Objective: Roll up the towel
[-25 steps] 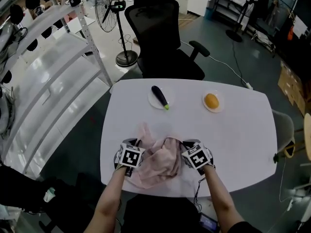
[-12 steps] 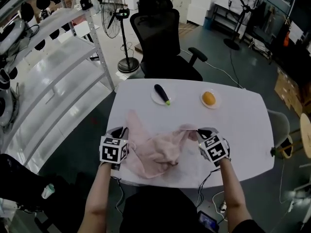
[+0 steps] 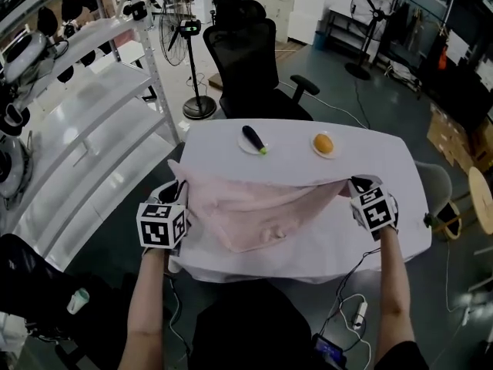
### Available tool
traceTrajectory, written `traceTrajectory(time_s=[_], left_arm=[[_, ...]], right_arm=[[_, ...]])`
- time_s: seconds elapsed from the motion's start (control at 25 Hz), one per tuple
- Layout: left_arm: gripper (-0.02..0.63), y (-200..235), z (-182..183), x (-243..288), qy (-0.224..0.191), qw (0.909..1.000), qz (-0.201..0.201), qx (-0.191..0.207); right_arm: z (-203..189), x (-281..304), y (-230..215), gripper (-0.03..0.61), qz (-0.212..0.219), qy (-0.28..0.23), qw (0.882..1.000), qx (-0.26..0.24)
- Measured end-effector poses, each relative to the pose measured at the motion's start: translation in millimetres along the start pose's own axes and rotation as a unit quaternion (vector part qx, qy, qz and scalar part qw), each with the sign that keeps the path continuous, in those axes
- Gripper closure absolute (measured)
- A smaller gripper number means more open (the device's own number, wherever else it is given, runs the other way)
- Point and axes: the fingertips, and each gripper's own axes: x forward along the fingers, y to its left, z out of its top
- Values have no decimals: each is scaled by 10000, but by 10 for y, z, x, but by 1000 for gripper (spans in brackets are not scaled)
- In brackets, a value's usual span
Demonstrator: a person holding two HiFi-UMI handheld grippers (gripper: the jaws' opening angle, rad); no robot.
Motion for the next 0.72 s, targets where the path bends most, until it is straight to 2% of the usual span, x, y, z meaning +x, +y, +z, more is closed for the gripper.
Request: traceTrajectory(time_s=[0.16,0.48,0.6,0.72], left_arm=[[577,-27,119,-158,-279,9996,-17,-22],[577,-217,323,-481,-820,9959,-327,-177],[577,-303,347,-490,-885,9947,-477,-192],[577,-417,282,-413,-769,9952,-590,-130]], right_arm=[[-85,-319,-216,560,-417,43,9991,-100],[-253,-1150,-571,560,-1021,133,9945,-212],[-342,-1347,-707,560,-1208,355,9913,-386],[-465,-1324,-811,558,-1212,646,9891,-528]])
